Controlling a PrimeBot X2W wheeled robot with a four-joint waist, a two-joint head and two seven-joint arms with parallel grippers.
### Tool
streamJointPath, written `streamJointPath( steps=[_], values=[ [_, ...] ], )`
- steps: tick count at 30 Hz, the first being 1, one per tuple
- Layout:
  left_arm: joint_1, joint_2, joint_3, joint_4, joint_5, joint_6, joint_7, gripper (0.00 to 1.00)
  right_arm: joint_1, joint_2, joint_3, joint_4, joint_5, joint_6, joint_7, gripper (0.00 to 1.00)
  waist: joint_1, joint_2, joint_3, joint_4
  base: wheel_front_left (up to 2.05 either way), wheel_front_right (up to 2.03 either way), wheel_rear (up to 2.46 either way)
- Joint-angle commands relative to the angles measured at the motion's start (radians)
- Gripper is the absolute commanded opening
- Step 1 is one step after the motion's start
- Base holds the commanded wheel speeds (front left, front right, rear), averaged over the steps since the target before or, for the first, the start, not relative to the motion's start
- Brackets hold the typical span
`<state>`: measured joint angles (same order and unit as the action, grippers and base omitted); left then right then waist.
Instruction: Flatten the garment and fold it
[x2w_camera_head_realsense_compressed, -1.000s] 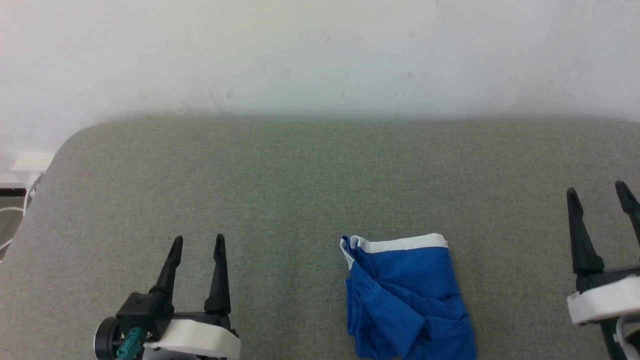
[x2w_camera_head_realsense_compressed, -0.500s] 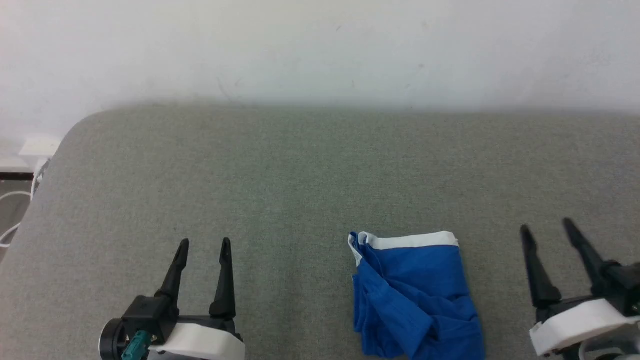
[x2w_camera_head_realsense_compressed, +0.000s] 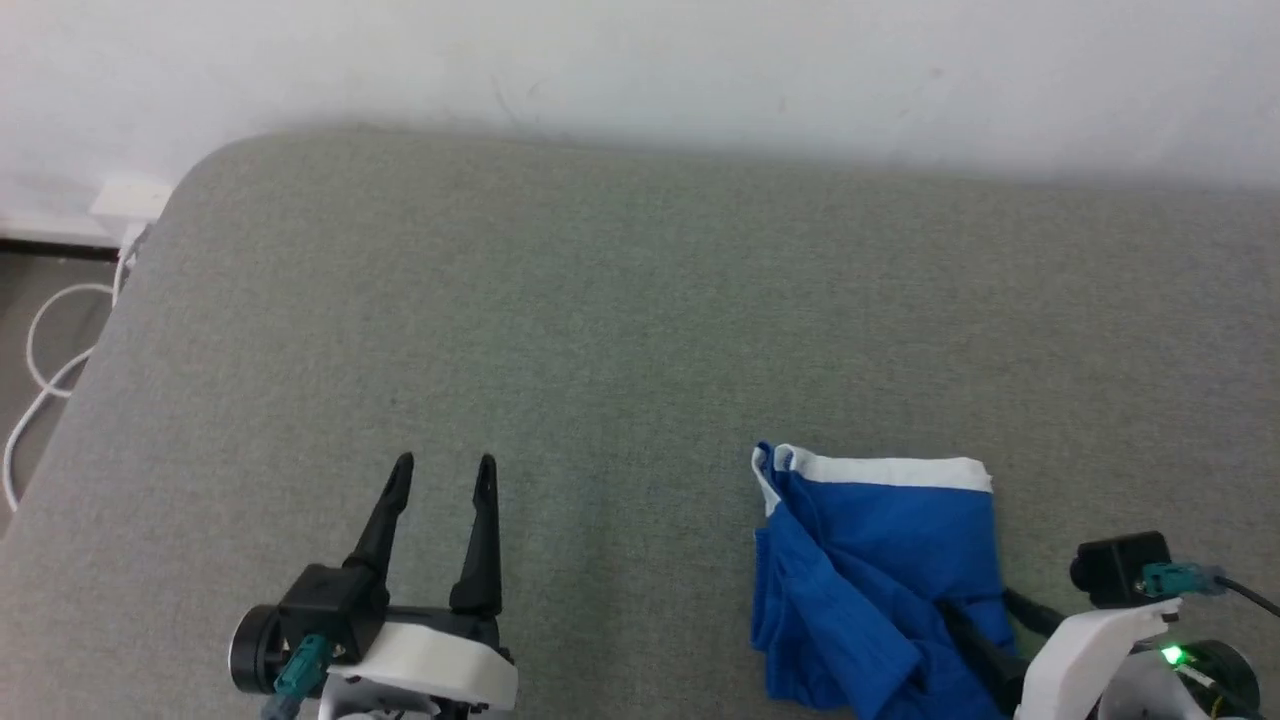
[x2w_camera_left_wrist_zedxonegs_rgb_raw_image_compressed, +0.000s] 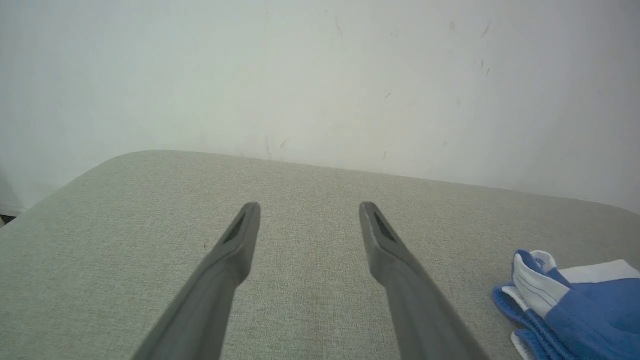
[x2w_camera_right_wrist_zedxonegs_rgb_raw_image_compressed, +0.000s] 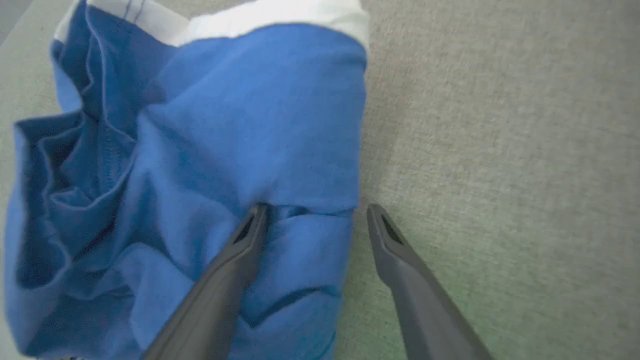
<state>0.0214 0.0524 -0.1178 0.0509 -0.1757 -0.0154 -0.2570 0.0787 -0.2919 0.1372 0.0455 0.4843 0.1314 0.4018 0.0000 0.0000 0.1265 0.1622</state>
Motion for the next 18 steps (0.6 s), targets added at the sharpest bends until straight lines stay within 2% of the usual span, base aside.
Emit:
streamJointPath(
  steps=[1, 7, 9, 10, 14, 18],
  values=[
    [-0.018, -0.002, -0.005, 0.005, -0.001, 0.004, -0.005, 1.00, -0.025, 0.002, 0.011, 0.013, 0.023, -0.001, 0.022, 1.00, 0.0000, 0.0000, 0.035, 0.037, 0.00, 0.00, 0.00],
    [-0.032, -0.002, -0.017, 0.013, 0.000, 0.007, -0.005, 1.00, -0.063, 0.014, 0.072, 0.084, 0.064, -0.001, 0.060, 1.00, 0.0000, 0.0000, 0.053, 0.060, 0.00, 0.00, 0.00],
    [-0.033, -0.002, -0.023, 0.016, 0.001, 0.008, -0.005, 1.00, -0.075, 0.014, 0.092, 0.112, 0.069, -0.001, 0.055, 0.37, 0.0000, 0.0000, 0.053, 0.063, 0.00, 0.00, 0.00],
    [-0.033, -0.002, -0.025, 0.018, 0.001, 0.009, -0.005, 1.00, -0.082, 0.015, 0.098, 0.125, 0.071, -0.001, 0.048, 0.00, 0.0000, 0.0000, 0.051, 0.064, 0.00, 0.00, 0.00],
    [-0.031, -0.002, -0.030, 0.023, 0.003, 0.012, -0.005, 1.00, -0.113, 0.004, 0.112, 0.163, 0.054, -0.001, -0.003, 0.00, 0.0000, 0.0000, 0.035, 0.049, 0.00, 0.00, 0.00],
    [-0.027, -0.002, -0.031, 0.021, 0.007, 0.007, -0.005, 1.00, -0.155, -0.029, 0.131, 0.171, 0.012, -0.001, -0.039, 0.00, 0.0000, 0.0000, 0.022, 0.006, 0.00, 0.00, 0.00]
  ],
)
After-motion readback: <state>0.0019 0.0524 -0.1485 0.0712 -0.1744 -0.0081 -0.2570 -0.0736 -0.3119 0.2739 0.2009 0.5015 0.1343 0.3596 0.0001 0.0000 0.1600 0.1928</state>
